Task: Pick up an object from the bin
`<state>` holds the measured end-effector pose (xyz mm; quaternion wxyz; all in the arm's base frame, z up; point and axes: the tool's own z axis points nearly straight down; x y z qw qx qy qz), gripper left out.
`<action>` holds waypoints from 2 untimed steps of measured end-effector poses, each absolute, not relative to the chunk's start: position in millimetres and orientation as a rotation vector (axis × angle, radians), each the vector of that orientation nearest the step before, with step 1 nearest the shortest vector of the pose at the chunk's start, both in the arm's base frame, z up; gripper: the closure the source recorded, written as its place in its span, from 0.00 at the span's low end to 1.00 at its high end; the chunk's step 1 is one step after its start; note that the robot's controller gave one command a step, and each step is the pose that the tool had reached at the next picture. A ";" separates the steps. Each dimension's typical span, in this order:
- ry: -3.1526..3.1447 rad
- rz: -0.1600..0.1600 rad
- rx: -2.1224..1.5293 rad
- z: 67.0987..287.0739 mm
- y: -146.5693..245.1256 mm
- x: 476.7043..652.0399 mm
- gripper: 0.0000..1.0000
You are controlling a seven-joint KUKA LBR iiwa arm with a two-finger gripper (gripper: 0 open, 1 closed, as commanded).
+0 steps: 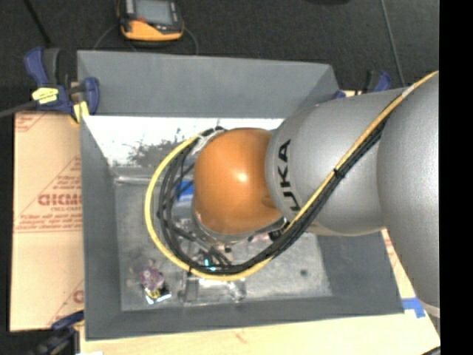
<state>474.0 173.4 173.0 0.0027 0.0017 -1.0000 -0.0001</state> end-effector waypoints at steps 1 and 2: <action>-3.133 0.002 -0.137 91.7 172.8 476.7 0.00; -3.139 -0.002 -0.145 95.9 173.4 478.5 1.00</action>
Offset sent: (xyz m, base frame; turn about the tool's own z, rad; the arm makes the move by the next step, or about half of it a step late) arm 0.0038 0.0006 -0.0772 0.0922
